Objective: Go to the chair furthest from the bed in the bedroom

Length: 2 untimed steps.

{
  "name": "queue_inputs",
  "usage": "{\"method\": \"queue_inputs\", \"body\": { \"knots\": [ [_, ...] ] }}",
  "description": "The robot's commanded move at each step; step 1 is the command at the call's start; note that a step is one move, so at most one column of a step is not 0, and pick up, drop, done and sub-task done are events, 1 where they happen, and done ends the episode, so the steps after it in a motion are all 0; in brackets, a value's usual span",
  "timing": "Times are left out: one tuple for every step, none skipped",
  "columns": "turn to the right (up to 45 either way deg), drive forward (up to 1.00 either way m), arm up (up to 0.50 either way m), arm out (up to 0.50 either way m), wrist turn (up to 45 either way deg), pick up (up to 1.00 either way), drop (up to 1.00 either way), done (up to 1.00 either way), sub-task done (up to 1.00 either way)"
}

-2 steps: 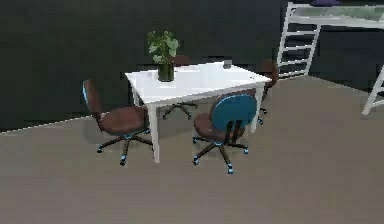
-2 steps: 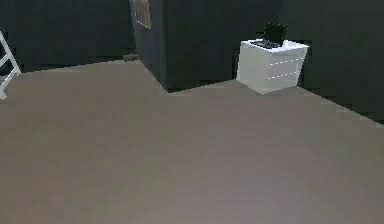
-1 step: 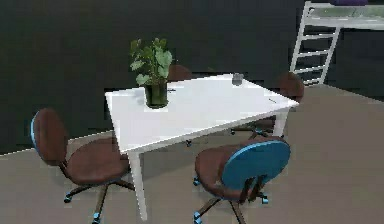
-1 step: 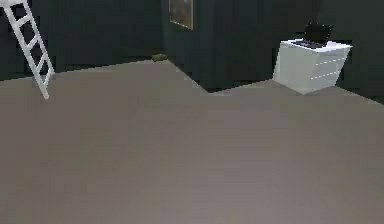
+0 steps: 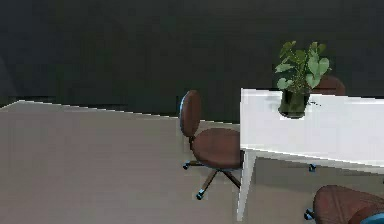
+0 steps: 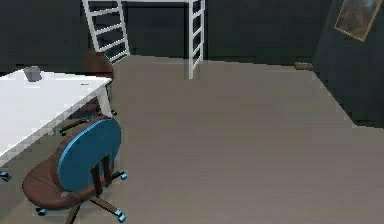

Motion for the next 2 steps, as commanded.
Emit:
{"method": "queue_inputs", "body": {
  "knots": [
    [0.0,0.35,0.0,0.0,0.0,0.0,0.0,0.0,0.0],
    [45.0,0.0,0.0,0.0,0.0,0.0,0.0,0.0,0.0]
  ]
}}
